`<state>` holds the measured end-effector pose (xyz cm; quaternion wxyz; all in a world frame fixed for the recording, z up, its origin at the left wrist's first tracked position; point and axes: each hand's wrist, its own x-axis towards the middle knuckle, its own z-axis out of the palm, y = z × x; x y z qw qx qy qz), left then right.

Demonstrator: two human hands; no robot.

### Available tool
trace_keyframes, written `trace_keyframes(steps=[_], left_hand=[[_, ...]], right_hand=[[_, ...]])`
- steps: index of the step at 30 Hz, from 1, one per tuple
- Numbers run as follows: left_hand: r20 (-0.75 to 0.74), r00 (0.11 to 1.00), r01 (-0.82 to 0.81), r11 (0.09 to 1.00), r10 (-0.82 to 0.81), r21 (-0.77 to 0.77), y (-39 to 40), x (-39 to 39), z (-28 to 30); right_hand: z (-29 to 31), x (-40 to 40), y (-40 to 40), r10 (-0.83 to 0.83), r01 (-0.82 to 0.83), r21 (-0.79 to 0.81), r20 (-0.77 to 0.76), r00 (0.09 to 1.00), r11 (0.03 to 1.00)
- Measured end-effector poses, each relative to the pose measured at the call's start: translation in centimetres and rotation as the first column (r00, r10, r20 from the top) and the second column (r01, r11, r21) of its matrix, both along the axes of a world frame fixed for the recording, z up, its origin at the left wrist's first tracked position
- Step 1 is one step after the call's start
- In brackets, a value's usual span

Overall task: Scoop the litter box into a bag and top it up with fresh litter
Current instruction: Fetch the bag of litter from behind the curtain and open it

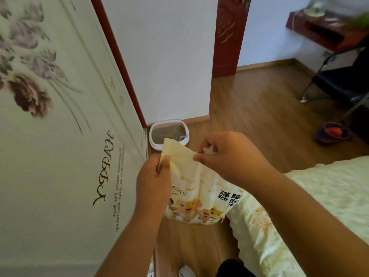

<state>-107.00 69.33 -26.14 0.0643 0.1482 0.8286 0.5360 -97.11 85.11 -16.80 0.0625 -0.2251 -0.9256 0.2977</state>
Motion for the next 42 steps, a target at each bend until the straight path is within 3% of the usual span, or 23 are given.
trace_keyframes(steps=[9, 27, 42], left_hand=[[-0.017, 1.000, 0.017, 1.000, -0.017, 0.000, 6.0, -9.3, 0.2], [0.086, 0.979, -0.177, 0.981, 0.183, -0.079, 17.9, -25.5, -4.0], [0.158, 0.987, 0.035, 0.992, -0.015, -0.123, 22.9, -41.9, -9.6]], right_hand=[[-0.9, -9.3, 6.1, -0.053, 0.053, 0.019, -0.013, 0.999, 0.998], [-4.6, -29.4, 19.7, 0.169, -0.168, -0.017, 0.120, 0.978, 0.986], [-9.3, -43.5, 24.0, 0.027, -0.024, -0.016, 0.240, 0.970, 1.000]])
